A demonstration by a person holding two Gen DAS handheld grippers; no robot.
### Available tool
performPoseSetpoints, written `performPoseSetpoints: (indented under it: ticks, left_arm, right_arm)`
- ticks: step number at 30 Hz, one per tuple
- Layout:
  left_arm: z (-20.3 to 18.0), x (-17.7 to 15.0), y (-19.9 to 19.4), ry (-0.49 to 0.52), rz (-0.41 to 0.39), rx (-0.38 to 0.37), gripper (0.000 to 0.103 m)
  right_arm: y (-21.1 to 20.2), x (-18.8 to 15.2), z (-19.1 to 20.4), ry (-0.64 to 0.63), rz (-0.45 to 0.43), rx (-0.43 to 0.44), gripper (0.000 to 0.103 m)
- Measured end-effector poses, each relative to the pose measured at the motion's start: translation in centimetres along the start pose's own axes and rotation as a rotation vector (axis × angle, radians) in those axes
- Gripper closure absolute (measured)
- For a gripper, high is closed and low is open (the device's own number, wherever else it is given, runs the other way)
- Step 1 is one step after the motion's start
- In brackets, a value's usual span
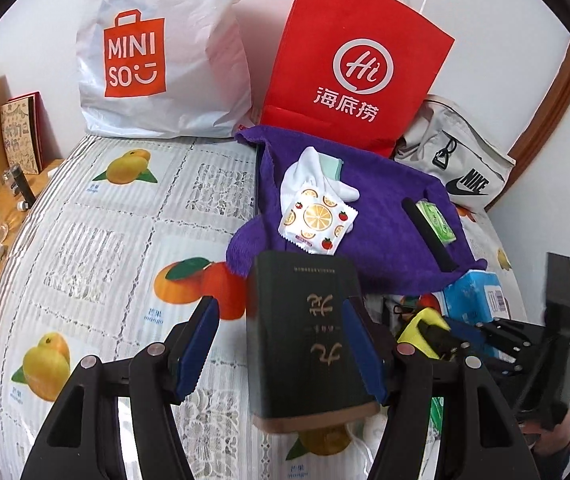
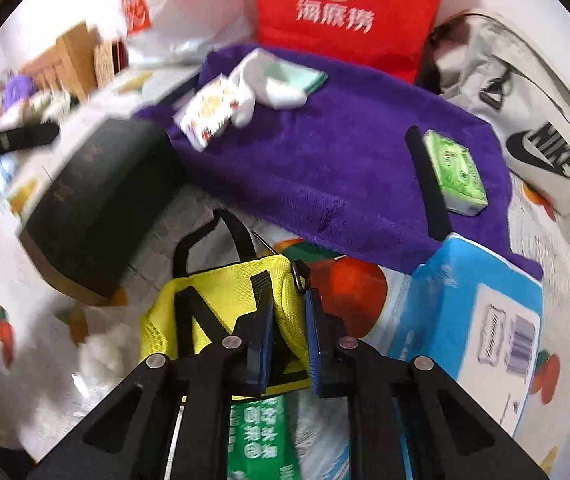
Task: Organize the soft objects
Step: 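Grasp the yellow mesh pouch with the right gripper while the left gripper reaches for the white drawstring pouch, then grasp and lift the white drawstring pouch with the left gripper while the right gripper holds the yellow pouch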
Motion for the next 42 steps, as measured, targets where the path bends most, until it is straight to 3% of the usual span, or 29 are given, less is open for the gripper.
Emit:
performPoseSetpoints:
  ticks: [5, 12, 25, 32, 42]
  left_arm:
    - [-0.3, -1.4, -1.5, 0.003, -0.007, 0.000, 0.041]
    - [-2.0, -4.9, -3.2, 0.032, 0.004, -0.004, 0.041]
    - [-8.6, -10.7, -1.4, 0.156, 0.036, -0.036, 0.042]
    - [-9.9, -11.2, 1.3, 0.167, 0.053, -0.028, 0.053]
    - [-10.4, -11.3, 3.9, 0.190, 0.092, -0.020, 0.081]
  right_arm:
    - [-4.1, -0.6, -0.5, 0.108, -0.089, 0.020, 0.089]
    - [-9.4, -4.2, -0.3, 0.189, -0.153, 0.055, 0.089]
    - [-13.0, -14.1, -2.3, 0.261, -0.158, 0.073, 0.089]
    - [-12.3, -16.8, -6.0, 0.331, -0.141, 0.049, 0.089]
    - [-11.0, -17.7, -10.2, 0.401, -0.141, 0.040, 0.089]
Point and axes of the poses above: each gripper's, at about its wrist camera, not at the fingertips, and y roughly the way its jaws point, z to its left, x to its top, the point moved 10 cm from there along y, roughly the way its jaws point, and after that the axes turned 5 degrees about y, right-handed, at the moved point
